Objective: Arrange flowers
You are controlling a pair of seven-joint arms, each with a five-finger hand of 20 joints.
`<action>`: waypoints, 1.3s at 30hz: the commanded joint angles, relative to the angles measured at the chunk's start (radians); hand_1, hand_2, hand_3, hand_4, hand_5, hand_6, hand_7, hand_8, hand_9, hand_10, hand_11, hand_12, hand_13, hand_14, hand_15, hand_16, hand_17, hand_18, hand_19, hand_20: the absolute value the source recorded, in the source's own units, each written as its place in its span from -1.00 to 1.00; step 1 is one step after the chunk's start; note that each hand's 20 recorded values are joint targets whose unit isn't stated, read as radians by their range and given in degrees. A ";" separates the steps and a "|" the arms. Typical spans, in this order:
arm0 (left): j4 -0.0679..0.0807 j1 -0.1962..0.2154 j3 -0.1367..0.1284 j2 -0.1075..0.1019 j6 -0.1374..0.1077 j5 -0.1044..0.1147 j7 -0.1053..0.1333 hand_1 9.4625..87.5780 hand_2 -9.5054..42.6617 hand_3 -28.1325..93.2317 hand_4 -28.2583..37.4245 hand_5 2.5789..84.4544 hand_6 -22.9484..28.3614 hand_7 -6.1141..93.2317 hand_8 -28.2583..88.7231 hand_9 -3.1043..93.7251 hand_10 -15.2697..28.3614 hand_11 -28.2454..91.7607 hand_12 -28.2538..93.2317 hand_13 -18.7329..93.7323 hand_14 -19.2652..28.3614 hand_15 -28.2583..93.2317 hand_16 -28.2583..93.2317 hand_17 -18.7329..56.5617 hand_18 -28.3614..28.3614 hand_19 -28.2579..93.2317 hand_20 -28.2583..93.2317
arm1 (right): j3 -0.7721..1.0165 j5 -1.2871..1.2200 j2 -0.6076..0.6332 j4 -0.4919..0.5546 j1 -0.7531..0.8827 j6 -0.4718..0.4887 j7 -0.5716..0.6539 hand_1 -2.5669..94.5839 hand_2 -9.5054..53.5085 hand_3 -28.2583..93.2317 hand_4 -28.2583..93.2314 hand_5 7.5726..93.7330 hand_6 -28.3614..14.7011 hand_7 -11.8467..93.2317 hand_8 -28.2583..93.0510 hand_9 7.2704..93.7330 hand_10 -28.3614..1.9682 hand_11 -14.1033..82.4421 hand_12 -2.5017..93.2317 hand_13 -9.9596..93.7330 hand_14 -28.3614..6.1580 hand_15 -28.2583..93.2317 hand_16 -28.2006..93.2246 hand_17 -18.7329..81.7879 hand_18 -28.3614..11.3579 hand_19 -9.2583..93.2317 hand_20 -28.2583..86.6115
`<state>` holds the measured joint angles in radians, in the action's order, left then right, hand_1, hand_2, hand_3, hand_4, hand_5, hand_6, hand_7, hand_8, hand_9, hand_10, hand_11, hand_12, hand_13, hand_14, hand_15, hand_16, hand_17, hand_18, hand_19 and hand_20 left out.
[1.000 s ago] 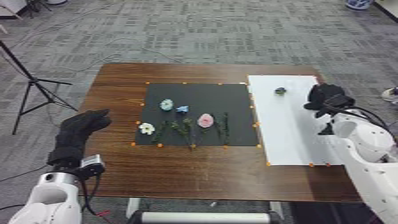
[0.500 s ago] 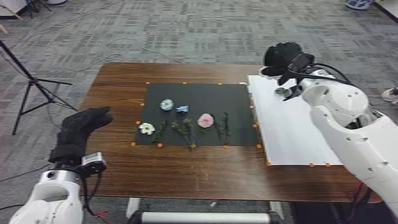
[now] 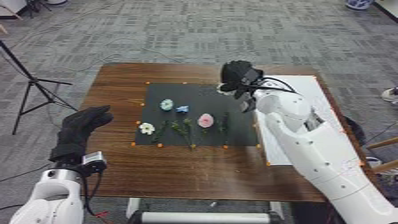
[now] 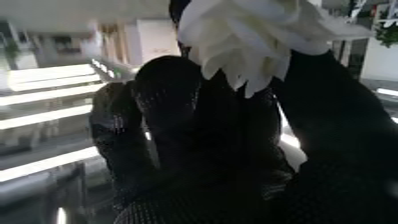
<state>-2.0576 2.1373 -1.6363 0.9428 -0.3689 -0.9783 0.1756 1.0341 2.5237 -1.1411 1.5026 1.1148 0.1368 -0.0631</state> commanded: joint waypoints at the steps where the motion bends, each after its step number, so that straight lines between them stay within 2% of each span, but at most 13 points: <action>1: 0.005 -0.008 0.004 0.007 0.017 -0.002 -0.017 -0.53 -0.19 0.55 -0.84 0.25 -0.04 -0.50 -0.66 0.16 0.33 -0.06 -0.30 0.07 0.56 -0.06 -0.56 -0.35 0.47 -0.35 -0.22 | -0.006 0.030 -0.056 -0.030 0.032 0.039 0.027 0.14 -0.94 0.51 -0.91 0.64 0.52 -0.31 -0.48 0.86 0.29 -0.39 -0.42 0.57 0.05 0.58 0.09 0.10 -0.76 0.79 0.48; 8: 0.010 -0.019 0.008 0.005 0.033 -0.007 -0.031 -0.54 -0.20 0.56 -0.84 0.25 -0.04 -0.50 -0.66 0.15 0.34 -0.05 -0.30 0.06 0.56 -0.07 -0.57 -0.35 0.47 -0.35 -0.22 | 0.006 0.046 -0.076 -0.059 0.050 0.051 0.021 0.14 -0.95 0.52 -0.91 0.64 0.54 -0.31 -0.49 0.86 0.29 -0.39 -0.42 0.56 0.04 0.57 0.09 0.10 -0.75 0.79 0.48; 10: 0.010 -0.018 0.006 0.005 0.039 -0.016 -0.036 -0.51 -0.24 0.55 -0.82 0.25 -0.03 -0.50 -0.66 0.15 0.34 -0.05 -0.30 0.06 0.56 -0.07 -0.56 -0.35 0.47 -0.35 -0.22 | 0.010 0.050 -0.080 -0.064 0.052 0.047 0.020 0.14 -0.95 0.52 -0.91 0.64 0.54 -0.31 -0.49 0.85 0.30 -0.40 -0.42 0.56 0.04 0.57 0.09 0.09 -0.75 0.78 0.47; 14: 0.011 -0.021 0.007 0.003 0.042 -0.018 -0.039 -0.48 -0.31 0.55 -0.78 0.24 -0.03 -0.50 -0.66 0.14 0.32 -0.05 -0.30 0.06 0.56 -0.07 -0.56 -0.35 0.47 -0.35 -0.22 | 0.015 0.045 -0.078 -0.064 0.053 0.050 0.023 0.12 -0.96 0.52 -0.89 0.63 0.54 -0.31 -0.49 0.83 0.29 -0.41 -0.43 0.55 0.03 0.57 0.09 0.09 -0.75 0.78 0.47; 22: 0.011 -0.021 0.006 0.004 0.045 -0.019 -0.035 -0.47 -0.34 0.53 -0.74 0.23 -0.03 -0.50 -0.66 0.14 0.32 -0.05 -0.31 0.06 0.55 -0.06 -0.56 -0.35 0.47 -0.35 -0.22 | 0.017 0.041 -0.066 -0.062 0.048 0.063 0.028 0.07 -0.99 0.50 -0.86 0.57 0.47 -0.31 -0.48 0.74 0.18 -0.36 -0.51 0.52 0.01 0.57 0.09 0.07 -0.76 0.77 0.48; 30: 0.010 -0.018 0.004 0.006 0.049 -0.021 -0.033 -0.45 -0.41 0.54 -0.73 0.24 -0.04 -0.49 -0.66 0.15 0.33 -0.06 -0.30 0.06 0.56 -0.06 -0.56 -0.36 0.47 -0.35 -0.22 | 0.028 0.027 -0.063 -0.052 0.046 0.088 0.024 -0.06 -1.00 0.55 -0.85 0.43 0.37 -0.33 -0.49 0.56 0.13 -0.35 -0.57 0.48 -0.02 0.58 0.08 0.04 -0.76 0.76 0.48; 33: 0.011 -0.019 0.004 0.007 0.051 -0.021 -0.032 -0.46 -0.41 0.54 -0.73 0.25 -0.05 -0.49 -0.66 0.15 0.33 -0.06 -0.30 0.06 0.56 -0.06 -0.56 -0.36 0.47 -0.35 -0.23 | 0.032 0.029 -0.060 -0.051 0.046 0.084 0.022 -0.19 -1.00 0.62 -0.83 0.39 0.35 -0.36 -0.69 0.51 0.12 -0.36 -0.58 0.46 -0.04 0.59 0.07 0.03 -0.77 0.76 0.49; 39: 0.009 -0.015 0.002 0.007 0.052 -0.021 -0.034 -0.46 -0.43 0.55 -0.74 0.25 -0.05 -0.49 -0.66 0.16 0.33 -0.07 -0.29 0.06 0.57 -0.06 -0.56 -0.36 0.47 -0.35 -0.23 | 0.042 0.023 -0.053 -0.043 0.042 0.103 0.022 -0.25 -1.00 0.62 -0.82 0.31 0.28 -0.40 -0.72 0.43 0.01 -0.42 -0.61 0.45 -0.08 0.59 0.07 0.02 -0.79 0.75 0.49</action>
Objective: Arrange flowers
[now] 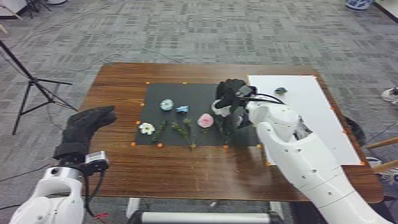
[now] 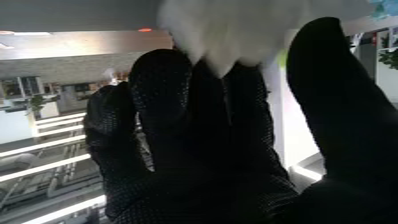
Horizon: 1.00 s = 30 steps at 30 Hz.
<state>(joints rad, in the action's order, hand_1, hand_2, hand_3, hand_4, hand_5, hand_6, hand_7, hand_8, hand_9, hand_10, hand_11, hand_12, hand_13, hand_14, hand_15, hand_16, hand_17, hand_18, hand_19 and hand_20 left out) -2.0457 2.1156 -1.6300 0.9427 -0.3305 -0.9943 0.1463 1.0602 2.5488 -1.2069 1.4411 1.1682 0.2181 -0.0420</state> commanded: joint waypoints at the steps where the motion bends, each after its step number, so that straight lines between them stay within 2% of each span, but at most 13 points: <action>1: -0.003 0.008 -0.005 0.009 0.012 -0.007 -0.006 -0.46 -0.43 0.55 -0.74 0.25 -0.05 -0.49 -0.66 0.16 0.34 -0.07 -0.29 0.06 0.57 -0.06 -0.56 -0.36 0.47 -0.35 -0.23 | 0.017 -0.006 0.012 0.018 -0.014 0.025 -0.001 -0.26 -1.00 0.62 -0.82 0.29 0.26 -0.40 -0.71 0.41 0.00 -0.44 -0.62 0.45 -0.08 0.59 0.07 0.02 -0.79 0.75 0.49; 6: -0.006 0.013 -0.004 0.010 0.013 -0.007 -0.003 -0.46 -0.43 0.55 -0.74 0.25 -0.06 -0.49 -0.66 0.16 0.33 -0.07 -0.29 0.06 0.57 -0.06 -0.56 -0.37 0.47 -0.35 -0.23 | 0.039 -0.006 0.030 0.042 -0.022 0.052 -0.005 -0.36 -1.00 0.65 -0.82 0.21 0.25 -0.42 -0.71 0.35 -0.08 -0.48 -0.63 0.43 -0.10 0.58 0.06 0.00 -0.81 0.75 0.49; 11: -0.006 0.014 -0.003 0.010 0.010 -0.003 -0.002 -0.46 -0.43 0.55 -0.75 0.25 -0.06 -0.48 -0.66 0.16 0.33 -0.07 -0.29 0.06 0.57 -0.06 -0.56 -0.37 0.47 -0.35 -0.23 | 0.081 -0.009 0.083 0.067 -0.039 -0.028 0.006 -0.42 -1.00 0.65 -0.82 0.14 0.25 -0.43 -0.70 0.26 -0.13 -0.50 -0.63 0.39 -0.18 0.54 0.04 -0.02 -0.82 0.72 0.49; 12: -0.006 0.013 -0.002 0.010 0.011 -0.004 -0.002 -0.46 -0.43 0.55 -0.75 0.25 -0.05 -0.48 -0.66 0.16 0.33 -0.07 -0.29 0.06 0.58 -0.06 -0.56 -0.37 0.47 -0.35 -0.23 | 0.093 0.009 0.094 0.065 -0.042 -0.051 0.009 -0.42 -1.00 0.66 -0.83 0.12 0.25 -0.44 -0.70 0.22 -0.14 -0.51 -0.63 0.38 -0.18 0.49 0.01 -0.03 -0.80 0.69 0.48; 14: -0.005 0.011 0.001 0.011 0.010 -0.006 -0.003 -0.46 -0.43 0.55 -0.75 0.25 -0.05 -0.49 -0.66 0.16 0.33 -0.07 -0.29 0.06 0.58 -0.06 -0.56 -0.37 0.47 -0.35 -0.23 | 0.117 0.064 0.109 0.043 -0.051 -0.086 0.007 -0.44 -1.00 0.67 -0.83 0.05 0.23 -0.45 -0.69 0.12 -0.19 -0.53 -0.63 0.39 -0.15 0.26 -0.07 -0.06 -0.78 0.59 0.42; 16: -0.005 0.011 0.001 0.011 0.010 -0.003 -0.001 -0.46 -0.44 0.55 -0.75 0.26 -0.05 -0.49 -0.66 0.17 0.34 -0.07 -0.29 0.06 0.58 -0.05 -0.56 -0.37 0.47 -0.35 -0.23 | 0.139 0.115 0.125 0.026 -0.057 -0.065 0.020 -0.45 -1.00 0.67 -0.83 -0.03 0.22 -0.46 -0.69 0.03 -0.22 -0.56 -0.63 0.36 -0.17 0.20 -0.08 -0.08 -0.77 0.55 0.40; 20: -0.004 0.009 0.002 0.011 0.012 -0.003 0.001 -0.46 -0.44 0.56 -0.76 0.27 -0.06 -0.49 -0.66 0.18 0.34 -0.08 -0.29 0.06 0.59 -0.05 -0.56 -0.37 0.48 -0.35 -0.23 | 0.188 0.219 0.138 -0.016 -0.057 0.049 0.021 -0.47 -1.00 0.69 -0.85 -0.18 0.16 -0.50 -0.68 -0.12 -0.26 -0.60 -0.62 0.27 -0.25 0.21 -0.07 -0.12 -0.79 0.53 0.40; 21: -0.005 0.011 0.002 0.011 0.010 0.006 0.005 -0.46 -0.44 0.56 -0.77 0.27 -0.06 -0.49 -0.66 0.18 0.34 -0.08 -0.29 0.06 0.59 -0.05 -0.56 -0.37 0.48 -0.34 -0.23 | 0.201 0.232 0.136 -0.027 -0.053 0.060 0.023 -0.48 -1.00 0.69 -0.85 -0.20 0.15 -0.50 -0.67 -0.15 -0.27 -0.60 -0.62 0.26 -0.26 0.22 -0.07 -0.13 -0.79 0.53 0.40; 24: -0.007 0.016 0.001 0.011 0.004 0.008 0.007 -0.54 -0.36 0.57 -0.84 0.27 -0.06 -0.50 -0.65 0.19 0.35 -0.08 -0.28 0.06 0.60 -0.05 -0.56 -0.37 0.48 -0.34 -0.23 | 0.232 0.272 0.126 -0.074 -0.044 0.050 0.021 -0.47 -1.00 0.70 -0.86 -0.22 0.15 -0.50 -0.67 -0.17 -0.28 -0.60 -0.61 0.24 -0.27 0.24 -0.07 -0.13 -0.80 0.54 0.40; 30: -0.010 0.021 0.003 0.010 0.008 0.008 0.005 -0.56 -0.33 0.58 -0.89 0.28 -0.06 -0.50 -0.65 0.19 0.35 -0.09 -0.28 0.07 0.60 -0.05 -0.56 -0.37 0.48 -0.34 -0.23 | 0.266 0.341 0.107 -0.143 -0.035 0.029 0.007 -0.42 -1.00 0.71 -0.89 -0.18 0.18 -0.47 -0.67 -0.10 -0.21 -0.57 -0.60 0.27 -0.26 0.33 -0.07 -0.11 -0.80 0.58 0.42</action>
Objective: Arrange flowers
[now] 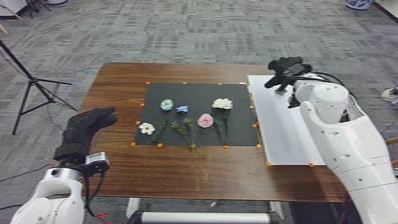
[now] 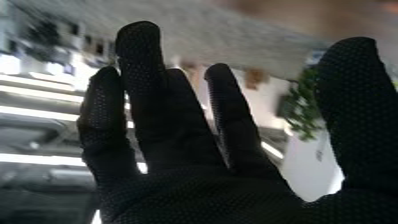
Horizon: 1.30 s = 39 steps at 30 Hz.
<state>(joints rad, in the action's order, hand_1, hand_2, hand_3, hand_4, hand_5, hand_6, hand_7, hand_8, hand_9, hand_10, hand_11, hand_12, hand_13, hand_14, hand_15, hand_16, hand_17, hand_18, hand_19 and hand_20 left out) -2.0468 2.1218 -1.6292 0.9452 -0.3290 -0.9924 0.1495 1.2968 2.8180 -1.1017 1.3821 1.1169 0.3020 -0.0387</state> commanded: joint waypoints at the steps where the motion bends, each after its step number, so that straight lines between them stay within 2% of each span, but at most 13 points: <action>1: -0.010 0.014 0.004 0.008 0.007 0.005 0.002 -0.56 -0.33 0.58 -0.89 0.28 -0.06 -0.50 -0.65 0.19 0.35 -0.09 -0.28 0.07 0.61 -0.05 -0.56 -0.37 0.48 -0.34 -0.23 | 0.034 0.078 -0.002 -0.091 0.018 -0.060 0.003 -0.41 -1.00 0.71 -0.89 -0.17 0.19 -0.46 -0.68 -0.09 -0.20 -0.57 -0.60 0.28 -0.24 0.33 -0.07 -0.11 -0.80 0.58 0.42; 8: -0.006 0.006 0.022 0.012 0.027 -0.002 -0.007 -0.56 -0.33 0.59 -0.89 0.28 -0.07 -0.50 -0.65 0.19 0.35 -0.09 -0.28 0.07 0.60 -0.06 -0.56 -0.37 0.48 -0.34 -0.23 | 0.058 0.099 -0.031 -0.149 0.035 -0.158 -0.005 -0.36 -1.00 0.72 -0.91 -0.10 0.25 -0.41 -0.70 -0.01 -0.09 -0.52 -0.61 0.33 -0.22 0.38 -0.08 -0.09 -0.78 0.61 0.42; 13: -0.004 0.003 0.025 0.013 0.023 0.000 -0.005 -0.56 -0.33 0.58 -0.89 0.27 -0.07 -0.50 -0.65 0.19 0.35 -0.09 -0.28 0.07 0.61 -0.06 -0.55 -0.37 0.48 -0.34 -0.23 | 0.063 0.109 -0.061 -0.197 0.042 -0.244 -0.010 -0.27 -1.00 0.72 -0.92 -0.03 0.29 -0.37 -0.72 0.12 -0.02 -0.46 -0.61 0.40 -0.15 0.41 -0.08 -0.04 -0.75 0.64 0.42; 16: -0.003 0.000 0.028 0.016 0.030 -0.002 -0.008 -0.56 -0.33 0.58 -0.89 0.27 -0.07 -0.50 -0.65 0.19 0.35 -0.09 -0.28 0.07 0.61 -0.06 -0.55 -0.37 0.48 -0.34 -0.23 | 0.062 0.119 -0.077 -0.229 0.046 -0.307 -0.011 -0.20 -1.00 0.71 -0.92 0.04 0.35 -0.34 -0.74 0.23 0.08 -0.42 -0.61 0.45 -0.10 0.43 -0.07 -0.01 -0.75 0.67 0.43; 22: -0.001 0.002 0.034 0.020 0.031 0.000 -0.005 -0.56 -0.33 0.58 -0.88 0.28 -0.07 -0.50 -0.65 0.19 0.35 -0.10 -0.28 0.07 0.61 -0.06 -0.55 -0.37 0.48 -0.34 -0.23 | 0.066 0.143 -0.095 -0.273 0.051 -0.367 -0.031 -0.09 -1.00 0.70 -0.94 0.22 0.46 -0.30 -0.76 0.45 0.17 -0.37 -0.61 0.52 -0.03 0.45 -0.05 0.03 -0.73 0.71 0.44; 24: -0.003 0.001 0.033 0.020 0.030 -0.001 -0.005 -0.56 -0.33 0.58 -0.88 0.27 -0.07 -0.50 -0.65 0.19 0.35 -0.10 -0.28 0.07 0.60 -0.06 -0.55 -0.37 0.48 -0.34 -0.23 | 0.058 0.135 -0.087 -0.278 0.052 -0.392 -0.032 -0.02 -1.00 0.67 -0.97 0.27 0.47 -0.28 -0.63 0.49 0.19 -0.36 -0.61 0.54 -0.01 0.45 -0.03 0.04 -0.73 0.71 0.44; 27: -0.006 0.006 0.029 0.019 0.019 0.003 -0.001 -0.55 -0.32 0.58 -0.89 0.28 -0.07 -0.50 -0.65 0.19 0.34 -0.10 -0.28 0.07 0.61 -0.06 -0.55 -0.37 0.48 -0.34 -0.23 | 0.038 0.103 -0.069 -0.284 0.042 -0.441 -0.040 0.08 -1.00 0.59 -0.97 0.36 0.48 -0.26 -0.58 0.60 0.25 -0.41 -0.52 0.56 0.02 0.45 -0.02 0.06 -0.72 0.72 0.45; 28: -0.008 0.009 0.026 0.019 0.018 0.003 -0.002 -0.56 -0.32 0.58 -0.89 0.28 -0.07 -0.50 -0.65 0.19 0.34 -0.10 -0.28 0.07 0.61 -0.06 -0.55 -0.37 0.48 -0.34 -0.23 | 0.024 0.079 -0.056 -0.276 0.041 -0.455 -0.033 0.13 -1.00 0.57 -0.97 0.46 0.49 -0.25 -0.57 0.72 0.26 -0.45 -0.43 0.58 0.04 0.46 -0.01 0.07 -0.73 0.73 0.46; 30: -0.010 0.012 0.024 0.019 0.017 0.003 -0.002 -0.56 -0.33 0.58 -0.89 0.28 -0.06 -0.50 -0.65 0.19 0.35 -0.10 -0.28 0.07 0.61 -0.06 -0.55 -0.37 0.48 -0.34 -0.23 | -0.007 0.013 -0.023 -0.234 0.041 -0.468 -0.011 0.17 -1.00 0.55 -0.96 0.57 0.51 -0.26 -0.54 0.83 0.29 -0.46 -0.38 0.62 0.08 0.48 0.01 0.09 -0.73 0.75 0.47; 33: -0.014 0.018 0.016 0.016 0.022 0.001 -0.005 -0.56 -0.33 0.58 -0.89 0.28 -0.06 -0.50 -0.65 0.19 0.35 -0.10 -0.27 0.07 0.61 -0.06 -0.55 -0.37 0.48 -0.34 -0.23 | -0.053 -0.101 0.035 -0.130 0.059 -0.472 0.046 0.19 -1.00 0.54 -0.94 0.62 0.51 -0.28 -0.52 0.87 0.30 -0.46 -0.35 0.63 0.07 0.49 0.02 0.10 -0.75 0.76 0.47; 39: -0.020 0.026 0.009 0.010 0.019 0.002 -0.005 -0.56 -0.33 0.59 -0.89 0.28 -0.05 -0.51 -0.65 0.20 0.35 -0.10 -0.27 0.07 0.62 -0.06 -0.55 -0.38 0.49 -0.34 -0.23 | -0.134 -0.248 0.138 0.105 0.091 -0.374 0.126 0.19 -1.00 0.53 -0.91 0.68 0.48 -0.32 -0.50 0.91 0.27 -0.44 -0.34 0.63 0.06 0.50 0.03 0.11 -0.76 0.77 0.48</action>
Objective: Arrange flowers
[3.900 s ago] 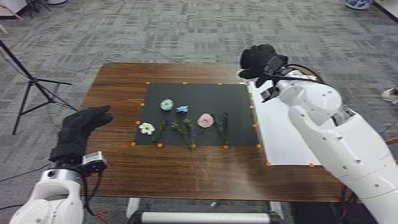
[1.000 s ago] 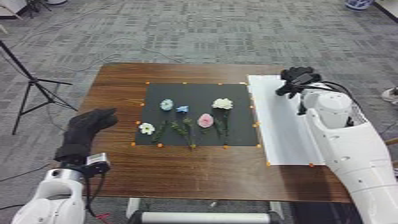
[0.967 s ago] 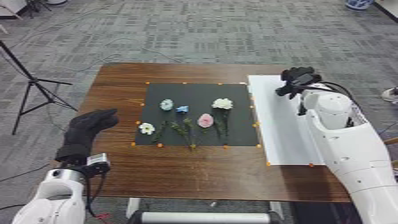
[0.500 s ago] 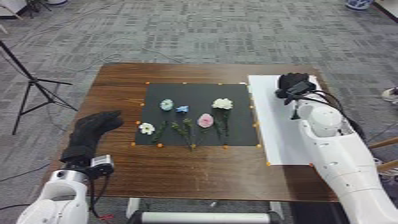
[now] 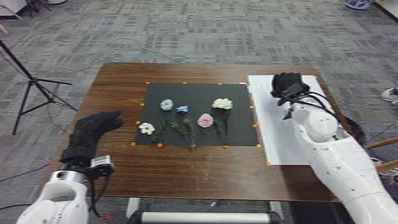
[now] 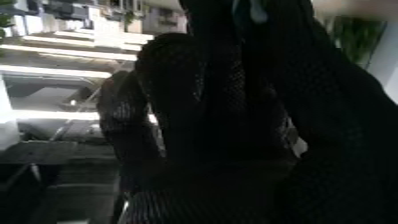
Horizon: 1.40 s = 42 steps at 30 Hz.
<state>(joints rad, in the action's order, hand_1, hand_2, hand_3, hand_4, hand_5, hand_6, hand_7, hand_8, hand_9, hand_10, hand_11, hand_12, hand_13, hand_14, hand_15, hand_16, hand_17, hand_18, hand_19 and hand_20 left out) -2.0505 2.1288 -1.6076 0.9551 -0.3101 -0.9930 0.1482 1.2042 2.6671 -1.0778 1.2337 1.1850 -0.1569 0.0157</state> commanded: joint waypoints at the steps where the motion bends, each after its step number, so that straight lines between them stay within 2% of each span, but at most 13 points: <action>1: -0.016 0.017 -0.013 -0.001 0.003 0.002 -0.007 -0.56 -0.34 0.59 -0.89 0.29 -0.06 -0.51 -0.65 0.20 0.35 -0.10 -0.27 0.07 0.62 -0.06 -0.55 -0.38 0.49 -0.34 -0.23 | -0.053 -0.110 0.132 0.291 0.031 0.104 0.078 0.19 -1.00 0.53 -0.91 0.68 0.48 -0.33 -0.50 0.91 0.27 -0.44 -0.34 0.63 0.06 0.50 0.03 0.11 -0.76 0.77 0.48; 6: -0.016 0.009 -0.014 -0.008 0.005 0.000 -0.006 -0.57 -0.34 0.59 -0.90 0.30 -0.07 -0.51 -0.64 0.20 0.36 -0.10 -0.27 0.07 0.62 -0.05 -0.55 -0.38 0.48 -0.33 -0.23 | -0.092 -0.164 0.180 0.449 0.081 0.195 0.122 0.19 -1.00 0.53 -0.90 0.70 0.49 -0.34 -0.49 0.92 0.25 -0.44 -0.34 0.62 0.06 0.50 0.04 0.10 -0.77 0.77 0.48; 11: -0.017 0.010 -0.013 -0.009 0.015 -0.006 -0.011 -0.56 -0.34 0.59 -0.91 0.38 -0.15 -0.51 -0.64 0.20 0.37 -0.11 -0.27 0.06 0.62 -0.06 -0.55 -0.38 0.48 -0.34 -0.23 | -0.080 -0.139 0.128 0.524 0.149 0.241 0.168 0.19 -1.00 0.52 -0.88 0.74 0.47 -0.36 -0.49 0.93 0.21 -0.44 -0.35 0.62 0.05 0.51 0.04 0.10 -0.77 0.78 0.48; 16: -0.019 0.011 -0.017 -0.011 0.007 -0.005 -0.015 -0.56 -0.35 0.59 -0.91 0.41 -0.16 -0.52 -0.64 0.21 0.37 -0.11 -0.26 0.06 0.62 -0.06 -0.55 -0.38 0.48 -0.34 -0.23 | -0.079 -0.141 0.054 0.510 0.171 0.258 0.187 0.19 -1.00 0.52 -0.88 0.75 0.46 -0.37 -0.49 0.93 0.20 -0.44 -0.34 0.62 0.04 0.51 0.04 0.10 -0.78 0.78 0.48; 19: -0.018 0.008 -0.015 -0.012 0.013 -0.007 -0.015 -0.56 -0.35 0.59 -0.91 0.42 -0.16 -0.52 -0.64 0.21 0.37 -0.11 -0.26 0.06 0.62 -0.06 -0.54 -0.38 0.48 -0.34 -0.23 | -0.079 -0.122 0.027 0.490 0.176 0.252 0.187 0.20 -1.00 0.51 -0.88 0.75 0.45 -0.37 -0.48 0.93 0.19 -0.44 -0.35 0.61 0.04 0.51 0.04 0.10 -0.79 0.78 0.48; 25: -0.020 0.015 -0.019 -0.010 0.014 -0.006 -0.014 -0.56 -0.35 0.60 -0.91 0.42 -0.16 -0.52 -0.64 0.21 0.37 -0.12 -0.26 0.06 0.62 -0.06 -0.54 -0.38 0.48 -0.34 -0.23 | -0.071 -0.113 0.007 0.483 0.198 0.279 0.194 0.20 -1.00 0.51 -0.87 0.75 0.45 -0.38 -0.48 0.93 0.20 -0.44 -0.35 0.61 0.04 0.52 0.04 0.10 -0.78 0.79 0.48; 33: -0.022 0.021 -0.026 -0.010 0.020 -0.008 -0.030 -0.55 -0.35 0.59 -0.91 0.40 -0.15 -0.52 -0.64 0.20 0.36 -0.12 -0.26 0.06 0.62 -0.06 -0.54 -0.39 0.48 -0.34 -0.23 | -0.069 -0.111 -0.002 0.511 0.269 0.318 0.206 0.20 -1.00 0.51 -0.87 0.75 0.46 -0.38 -0.48 0.93 0.19 -0.44 -0.34 0.61 0.04 0.51 0.04 0.10 -0.79 0.79 0.48; 42: -0.021 0.018 -0.028 -0.014 0.030 -0.009 -0.040 -0.55 -0.35 0.59 -0.90 0.39 -0.14 -0.52 -0.64 0.21 0.36 -0.11 -0.26 0.06 0.62 -0.06 -0.54 -0.39 0.48 -0.34 -0.23 | -0.058 -0.115 -0.033 0.504 0.301 0.305 0.216 0.20 -1.00 0.50 -0.87 0.75 0.46 -0.38 -0.48 0.92 0.20 -0.45 -0.34 0.60 0.04 0.51 0.04 0.10 -0.77 0.79 0.47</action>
<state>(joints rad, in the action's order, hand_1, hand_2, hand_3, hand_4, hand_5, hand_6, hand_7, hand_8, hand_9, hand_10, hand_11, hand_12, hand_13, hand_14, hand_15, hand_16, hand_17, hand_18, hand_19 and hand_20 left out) -2.0635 2.1422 -1.6320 0.9433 -0.2984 -0.9973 0.1241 1.1394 2.5418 -1.0817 1.7392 1.4586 0.1518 0.2144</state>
